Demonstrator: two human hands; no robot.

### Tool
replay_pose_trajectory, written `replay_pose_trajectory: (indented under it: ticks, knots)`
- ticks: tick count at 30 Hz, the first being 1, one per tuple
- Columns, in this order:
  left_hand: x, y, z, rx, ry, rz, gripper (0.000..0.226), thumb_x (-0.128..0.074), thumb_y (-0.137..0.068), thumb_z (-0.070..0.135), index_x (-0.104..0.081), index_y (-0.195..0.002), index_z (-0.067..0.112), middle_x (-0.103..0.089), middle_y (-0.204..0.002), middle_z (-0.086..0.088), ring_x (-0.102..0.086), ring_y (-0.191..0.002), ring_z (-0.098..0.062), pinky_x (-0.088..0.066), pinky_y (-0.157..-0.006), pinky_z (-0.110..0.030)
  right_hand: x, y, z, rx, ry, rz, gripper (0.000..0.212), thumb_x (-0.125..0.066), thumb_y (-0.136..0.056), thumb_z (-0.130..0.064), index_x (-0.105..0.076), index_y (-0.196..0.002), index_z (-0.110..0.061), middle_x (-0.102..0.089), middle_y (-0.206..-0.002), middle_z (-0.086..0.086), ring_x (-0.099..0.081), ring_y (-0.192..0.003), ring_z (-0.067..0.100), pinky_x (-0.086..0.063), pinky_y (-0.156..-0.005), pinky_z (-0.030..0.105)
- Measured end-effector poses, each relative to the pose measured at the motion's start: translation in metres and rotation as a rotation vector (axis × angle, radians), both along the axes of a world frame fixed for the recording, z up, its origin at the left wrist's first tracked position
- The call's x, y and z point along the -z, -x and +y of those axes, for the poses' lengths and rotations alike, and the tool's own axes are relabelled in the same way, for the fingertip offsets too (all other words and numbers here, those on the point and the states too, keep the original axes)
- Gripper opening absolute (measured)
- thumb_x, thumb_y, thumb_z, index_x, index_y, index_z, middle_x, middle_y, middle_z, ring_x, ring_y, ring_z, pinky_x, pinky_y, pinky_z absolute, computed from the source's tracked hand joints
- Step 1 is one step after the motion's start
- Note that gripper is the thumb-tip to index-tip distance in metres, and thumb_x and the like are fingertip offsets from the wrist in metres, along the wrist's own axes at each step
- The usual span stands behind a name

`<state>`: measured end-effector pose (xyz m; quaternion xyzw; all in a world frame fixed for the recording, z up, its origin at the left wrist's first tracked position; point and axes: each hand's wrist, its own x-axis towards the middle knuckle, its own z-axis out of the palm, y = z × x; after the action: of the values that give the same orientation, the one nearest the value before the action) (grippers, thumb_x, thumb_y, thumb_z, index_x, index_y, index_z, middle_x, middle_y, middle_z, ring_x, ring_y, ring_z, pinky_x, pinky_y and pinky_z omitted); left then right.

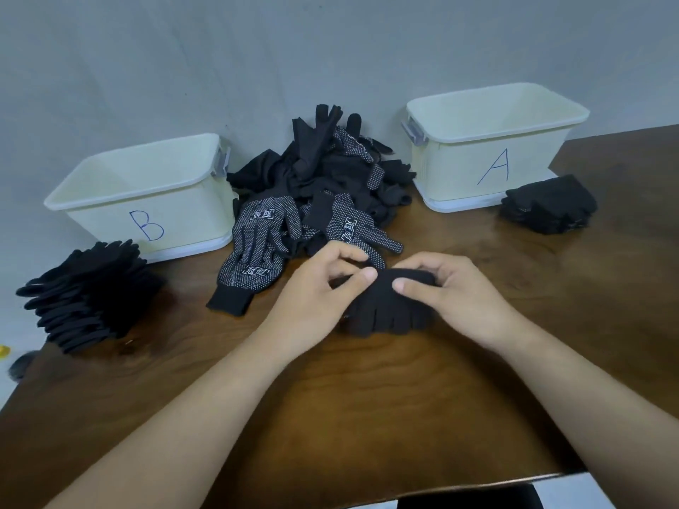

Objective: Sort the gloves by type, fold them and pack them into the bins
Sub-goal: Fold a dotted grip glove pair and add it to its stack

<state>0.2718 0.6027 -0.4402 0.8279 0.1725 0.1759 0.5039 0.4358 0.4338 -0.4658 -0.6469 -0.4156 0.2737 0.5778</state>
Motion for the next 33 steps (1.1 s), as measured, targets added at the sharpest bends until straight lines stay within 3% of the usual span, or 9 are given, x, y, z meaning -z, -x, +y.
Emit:
replay_pose_trajectory:
  ticks: [3, 6, 12, 15, 17, 20, 24, 29, 33]
  knots:
    - [-0.007, -0.021, -0.005, 0.042, 0.289, -0.019, 0.022, -0.063, -0.108, 0.023, -0.066, -0.128, 0.029, -0.079, -0.110, -0.004, -0.075, -0.103, -0.023, -0.061, -0.096, -0.043, -0.003, -0.025, 0.000, 0.052, -0.032, 0.185, 0.011, -0.070, -0.100, -0.010, -0.078, -0.107, -0.011, -0.079, -0.105, 0.007, -0.073, -0.097, 0.017, -0.057, -0.086, 0.032]
    - [-0.004, -0.041, -0.012, 0.105, 0.348, -0.053, 0.034, -0.053, -0.112, 0.021, -0.060, -0.142, 0.036, -0.073, -0.121, -0.014, -0.072, -0.114, -0.032, -0.063, -0.094, -0.047, -0.006, -0.046, -0.001, 0.081, -0.032, 0.193, 0.012, -0.068, -0.103, -0.012, -0.078, -0.109, -0.015, -0.078, -0.107, 0.002, -0.072, -0.098, 0.012, -0.056, -0.082, 0.025]
    - [0.008, -0.082, -0.030, 0.094, 0.378, -0.025, 0.032, -0.048, -0.113, 0.028, -0.070, -0.137, 0.027, -0.072, -0.133, 0.001, -0.073, -0.116, -0.029, -0.062, -0.095, -0.051, -0.003, -0.080, -0.013, 0.182, -0.060, 0.173, 0.026, -0.069, -0.104, -0.020, -0.073, -0.128, -0.030, -0.077, -0.116, -0.006, -0.073, -0.111, 0.014, -0.061, -0.093, 0.030]
    - [0.015, -0.102, -0.038, 0.072, 0.420, -0.025, 0.033, -0.050, -0.112, 0.026, -0.069, -0.139, 0.028, -0.071, -0.135, 0.001, -0.072, -0.118, -0.031, -0.063, -0.092, -0.045, 0.001, -0.091, -0.020, 0.240, -0.091, 0.278, 0.032, -0.068, -0.104, -0.021, -0.068, -0.133, -0.035, -0.078, -0.112, -0.008, -0.074, -0.107, 0.014, -0.062, -0.081, 0.028]
    - [0.018, -0.117, -0.043, 0.049, 0.455, -0.056, 0.034, -0.051, -0.112, 0.022, -0.066, -0.143, 0.026, -0.071, -0.135, 0.005, -0.071, -0.121, -0.026, -0.064, -0.090, -0.040, -0.001, -0.100, -0.026, 0.232, -0.108, 0.343, 0.038, -0.068, -0.105, -0.022, -0.063, -0.138, -0.040, -0.076, -0.119, -0.011, -0.075, -0.109, 0.014, -0.063, -0.078, 0.032]
    - [0.019, -0.141, -0.052, 0.016, 0.509, -0.115, 0.037, -0.052, -0.111, 0.017, -0.062, -0.147, 0.023, -0.073, -0.134, 0.006, -0.071, -0.122, -0.020, -0.063, -0.090, -0.039, -0.005, -0.118, -0.038, 0.167, -0.142, 0.346, 0.046, -0.071, -0.101, -0.011, -0.062, -0.139, -0.036, -0.073, -0.128, -0.007, -0.073, -0.118, 0.020, -0.065, -0.089, 0.048]
    - [0.018, -0.176, -0.065, 0.010, 0.458, -0.150, 0.038, -0.054, -0.111, 0.020, -0.061, -0.148, 0.024, -0.076, -0.126, 0.000, -0.075, -0.109, -0.023, -0.063, -0.092, -0.044, -0.008, -0.143, -0.049, 0.312, -0.146, 0.228, 0.032, -0.070, -0.101, -0.006, -0.074, -0.126, -0.026, -0.077, -0.121, -0.001, -0.075, -0.114, 0.021, -0.063, -0.096, 0.051]
    - [0.020, -0.228, -0.088, 0.055, 0.396, -0.187, 0.033, -0.054, -0.111, 0.027, -0.059, -0.144, 0.028, -0.074, -0.114, -0.001, -0.075, -0.097, -0.019, -0.063, -0.092, -0.053, -0.013, -0.182, -0.066, 0.524, -0.222, 0.198, 0.029, -0.066, -0.103, -0.006, -0.077, -0.121, -0.025, -0.078, -0.116, -0.005, -0.074, -0.110, 0.014, -0.061, -0.091, 0.034]
    - [0.018, -0.266, -0.095, 0.108, 0.113, -0.168, 0.036, -0.039, -0.115, 0.038, -0.058, -0.146, 0.035, -0.064, -0.139, 0.023, -0.057, -0.130, 0.005, -0.043, -0.114, -0.022, -0.020, -0.213, -0.078, 0.681, -0.297, 0.181, 0.026, -0.073, -0.097, -0.005, -0.079, -0.118, -0.020, -0.078, -0.116, -0.002, -0.074, -0.110, 0.016, -0.062, -0.086, 0.027]
